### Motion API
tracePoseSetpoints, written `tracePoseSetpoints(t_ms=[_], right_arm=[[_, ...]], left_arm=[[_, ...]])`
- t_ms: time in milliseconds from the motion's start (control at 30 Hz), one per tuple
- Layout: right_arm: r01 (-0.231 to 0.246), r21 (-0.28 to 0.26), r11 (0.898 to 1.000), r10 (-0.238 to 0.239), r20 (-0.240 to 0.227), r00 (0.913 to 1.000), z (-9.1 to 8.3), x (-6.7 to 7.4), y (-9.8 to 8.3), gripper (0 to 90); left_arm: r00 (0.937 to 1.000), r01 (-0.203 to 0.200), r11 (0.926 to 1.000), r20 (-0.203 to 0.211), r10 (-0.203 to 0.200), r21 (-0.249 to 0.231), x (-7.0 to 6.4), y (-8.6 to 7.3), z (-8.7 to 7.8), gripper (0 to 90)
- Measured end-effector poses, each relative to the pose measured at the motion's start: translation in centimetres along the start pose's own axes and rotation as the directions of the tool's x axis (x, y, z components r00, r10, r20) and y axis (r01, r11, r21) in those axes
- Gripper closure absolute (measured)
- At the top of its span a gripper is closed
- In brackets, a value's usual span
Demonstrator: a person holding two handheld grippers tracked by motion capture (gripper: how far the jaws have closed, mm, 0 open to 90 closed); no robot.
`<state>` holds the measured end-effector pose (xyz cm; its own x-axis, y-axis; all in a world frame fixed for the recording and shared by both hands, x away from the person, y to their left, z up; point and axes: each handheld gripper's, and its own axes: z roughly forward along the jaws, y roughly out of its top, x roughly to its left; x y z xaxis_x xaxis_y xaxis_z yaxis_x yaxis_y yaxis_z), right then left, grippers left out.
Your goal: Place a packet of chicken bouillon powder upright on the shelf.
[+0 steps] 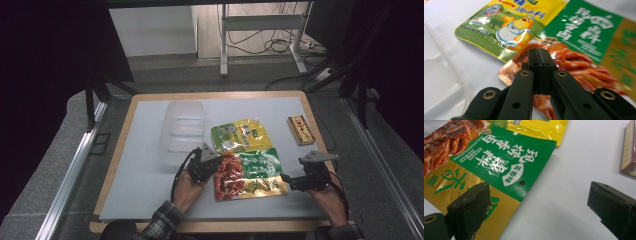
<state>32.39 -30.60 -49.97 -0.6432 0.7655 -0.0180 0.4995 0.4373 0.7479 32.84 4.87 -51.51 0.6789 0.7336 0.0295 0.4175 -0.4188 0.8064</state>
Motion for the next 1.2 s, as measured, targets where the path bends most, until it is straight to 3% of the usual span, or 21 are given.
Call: tracePoseSetpoints(t_ms=[200,333,467,800,900,1033,1200], right_arm=[[-0.007,-0.001,1.0,0.007,-0.02,0.9998,0.0,0.0,0.1,5.0],[-0.011,-0.001,1.0,0.011,-0.032,0.9994,0.1,0.2,0.2,5.0],[-0.01,0.005,1.0,0.01,-0.05,0.9987,0.3,0.3,0.4,5.0],[-0.022,-0.005,1.0,0.021,-0.098,0.995,0.7,0.0,1.6,5.0],[-0.011,0.002,1.0,0.011,-0.111,0.9937,1.3,-0.1,2.4,5.0],[0.005,0.028,1.0,-0.002,-0.114,0.9935,2.4,-0.3,3.1,5.0],[0.004,0.047,0.999,0.002,-0.113,0.9935,3.8,-0.9,4.2,5.0]], left_arm=[[0.9974,0.067,0.9976,-0.026,-0.067,-0.017,0.0,0.7,2.0,89.5],[0.9911,0.116,0.9928,-0.062,-0.118,-0.027,0.2,1.4,3.1,89.5],[0.9842,0.136,0.9905,-0.111,-0.137,-0.02,0.4,1.9,4.1,89.5],[0.9672,0.206,0.9786,-0.152,-0.203,0.001,1.0,2.3,6.1,89.6],[0.9646,0.185,0.9826,-0.192,-0.181,0.005,0.9,2.2,6.3,89.6],[0.9542,0.182,0.9832,-0.244,-0.173,0.014,0.6,2.0,6.4,89.8],[0.9515,0.174,0.9845,-0.262,-0.162,0.023,0.5,2.0,6.5,89.9]])
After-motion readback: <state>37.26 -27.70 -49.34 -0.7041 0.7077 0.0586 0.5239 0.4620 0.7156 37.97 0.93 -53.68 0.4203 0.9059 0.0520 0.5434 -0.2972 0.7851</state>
